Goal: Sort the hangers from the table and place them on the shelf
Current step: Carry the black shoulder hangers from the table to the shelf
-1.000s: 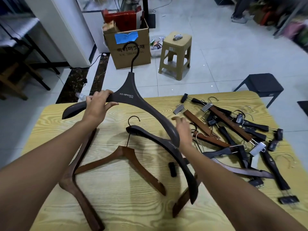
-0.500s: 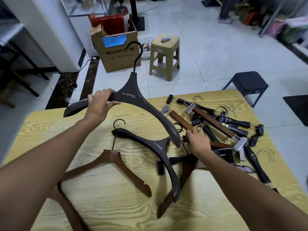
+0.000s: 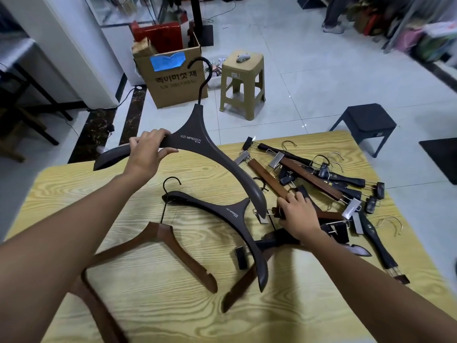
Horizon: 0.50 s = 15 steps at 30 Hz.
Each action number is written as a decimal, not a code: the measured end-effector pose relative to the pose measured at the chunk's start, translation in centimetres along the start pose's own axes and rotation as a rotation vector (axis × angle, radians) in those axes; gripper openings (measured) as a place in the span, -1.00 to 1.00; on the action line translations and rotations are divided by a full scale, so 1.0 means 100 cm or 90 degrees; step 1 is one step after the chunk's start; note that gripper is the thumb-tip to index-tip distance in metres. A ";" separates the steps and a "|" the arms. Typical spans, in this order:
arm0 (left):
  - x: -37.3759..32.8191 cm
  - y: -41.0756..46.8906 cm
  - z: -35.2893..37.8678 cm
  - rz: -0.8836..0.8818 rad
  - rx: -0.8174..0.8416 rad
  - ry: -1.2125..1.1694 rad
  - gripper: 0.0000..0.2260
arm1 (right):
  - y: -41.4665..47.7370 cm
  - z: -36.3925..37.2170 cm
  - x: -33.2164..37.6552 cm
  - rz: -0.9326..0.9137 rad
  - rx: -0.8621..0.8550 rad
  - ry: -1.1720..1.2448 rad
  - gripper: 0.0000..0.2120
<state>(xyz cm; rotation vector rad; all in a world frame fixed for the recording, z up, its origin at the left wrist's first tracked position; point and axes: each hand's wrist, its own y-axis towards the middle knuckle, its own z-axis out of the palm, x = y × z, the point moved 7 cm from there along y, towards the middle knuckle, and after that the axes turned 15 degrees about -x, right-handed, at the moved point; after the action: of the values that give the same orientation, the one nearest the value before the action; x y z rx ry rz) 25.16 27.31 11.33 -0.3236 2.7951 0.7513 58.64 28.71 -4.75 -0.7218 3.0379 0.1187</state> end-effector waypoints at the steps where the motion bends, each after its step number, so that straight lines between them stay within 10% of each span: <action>1: -0.001 0.000 0.001 0.000 0.003 0.001 -0.67 | -0.001 0.001 -0.002 -0.003 0.008 -0.005 -0.58; 10: -0.002 -0.002 0.001 -0.001 0.004 0.003 -0.66 | 0.000 -0.006 0.012 0.047 0.114 0.143 -0.46; 15: 0.004 0.002 -0.005 0.000 -0.008 0.002 -0.67 | -0.001 -0.017 0.077 0.060 0.083 0.274 -0.70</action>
<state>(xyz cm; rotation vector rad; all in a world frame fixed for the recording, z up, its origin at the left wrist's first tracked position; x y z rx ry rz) 24.69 27.17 11.74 -0.3268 2.7949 0.7699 51.85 25.07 -3.30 -0.6705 3.4413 -0.2676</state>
